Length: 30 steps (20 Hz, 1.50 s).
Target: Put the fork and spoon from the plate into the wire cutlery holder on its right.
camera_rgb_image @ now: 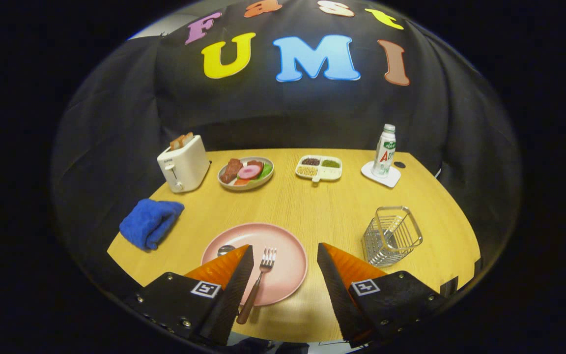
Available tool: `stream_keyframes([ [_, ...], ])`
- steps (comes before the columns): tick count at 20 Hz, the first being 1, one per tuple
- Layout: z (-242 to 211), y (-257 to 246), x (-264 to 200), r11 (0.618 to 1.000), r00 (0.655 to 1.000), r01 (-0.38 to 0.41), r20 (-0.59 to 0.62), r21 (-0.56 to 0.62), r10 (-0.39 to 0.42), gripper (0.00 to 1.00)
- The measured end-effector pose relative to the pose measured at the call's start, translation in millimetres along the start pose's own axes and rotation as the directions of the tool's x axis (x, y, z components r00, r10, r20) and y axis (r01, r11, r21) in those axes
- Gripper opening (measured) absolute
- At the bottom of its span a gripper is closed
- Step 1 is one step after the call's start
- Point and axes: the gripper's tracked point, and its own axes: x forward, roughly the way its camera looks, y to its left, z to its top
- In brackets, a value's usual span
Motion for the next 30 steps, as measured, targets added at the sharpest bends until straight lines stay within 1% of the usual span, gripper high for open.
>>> stream_keyframes([
  [5,-51,16,26,0.999,0.989,-0.039,-0.143,-0.031,0.034,0.81],
  [6,-59,19,31,0.998,0.986,-0.046,-0.164,-0.033,0.040,0.77],
  [8,-69,19,41,0.998,0.979,-0.047,-0.199,-0.035,0.039,0.76],
  [9,-74,21,45,0.998,0.975,-0.050,-0.218,-0.025,0.043,0.71],
  [11,-76,26,49,0.998,0.969,-0.062,-0.238,0.010,0.063,0.66],
  [12,-79,28,51,0.998,0.966,-0.063,-0.251,0.016,0.065,0.62],
  [14,-81,31,56,0.998,0.961,-0.067,-0.269,0.000,0.065,0.60],
  [15,-83,33,57,0.997,0.956,-0.075,-0.284,-0.004,0.071,0.54],
  [17,-88,37,64,0.997,0.950,-0.077,-0.303,-0.012,0.069,0.52],
  [18,-91,41,61,0.996,0.944,-0.086,-0.321,-0.010,0.079,0.34],
  [20,-98,42,63,0.995,0.929,-0.093,-0.362,-0.025,0.078,0.33],
  [21,-104,41,68,0.995,0.922,-0.087,-0.381,-0.041,0.065,0.33],
  [22,-92,32,57,0.997,0.929,-0.057,-0.369,-0.053,0.034,0.23],
  [23,-99,34,69,0.996,0.922,-0.075,-0.385,-0.044,0.052,0.14],
  [25,-106,38,66,0.995,0.912,-0.086,-0.406,-0.059,0.054,0.14],
  [26,-101,35,67,0.995,0.912,-0.074,-0.408,-0.062,0.043,0.05],
  [28,-102,38,64,0.995,0.908,-0.088,-0.415,-0.046,0.061,0.05],
  [30,-99,36,63,0.997,0.911,-0.075,-0.408,-0.016,0.063,0.05],
])
